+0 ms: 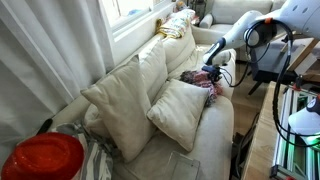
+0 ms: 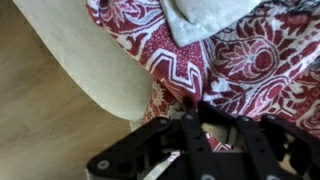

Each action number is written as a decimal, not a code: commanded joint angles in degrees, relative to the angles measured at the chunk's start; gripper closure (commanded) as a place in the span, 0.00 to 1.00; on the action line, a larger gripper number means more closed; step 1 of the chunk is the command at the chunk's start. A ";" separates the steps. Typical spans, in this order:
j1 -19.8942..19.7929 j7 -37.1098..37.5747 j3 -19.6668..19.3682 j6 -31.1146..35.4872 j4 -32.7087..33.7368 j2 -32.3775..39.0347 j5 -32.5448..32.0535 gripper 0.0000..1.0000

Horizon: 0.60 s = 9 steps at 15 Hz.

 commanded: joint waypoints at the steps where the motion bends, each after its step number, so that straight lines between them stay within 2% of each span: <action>1: 1.00 1.80 -3.97 0.78 4.13 1.05 -1.93 0.97; 4: 1.20 2.52 -5.05 4.19 6.49 1.06 -2.11 0.97; 9: 3.47 1.52 -8.21 16.23 0.65 -5.23 -0.63 0.97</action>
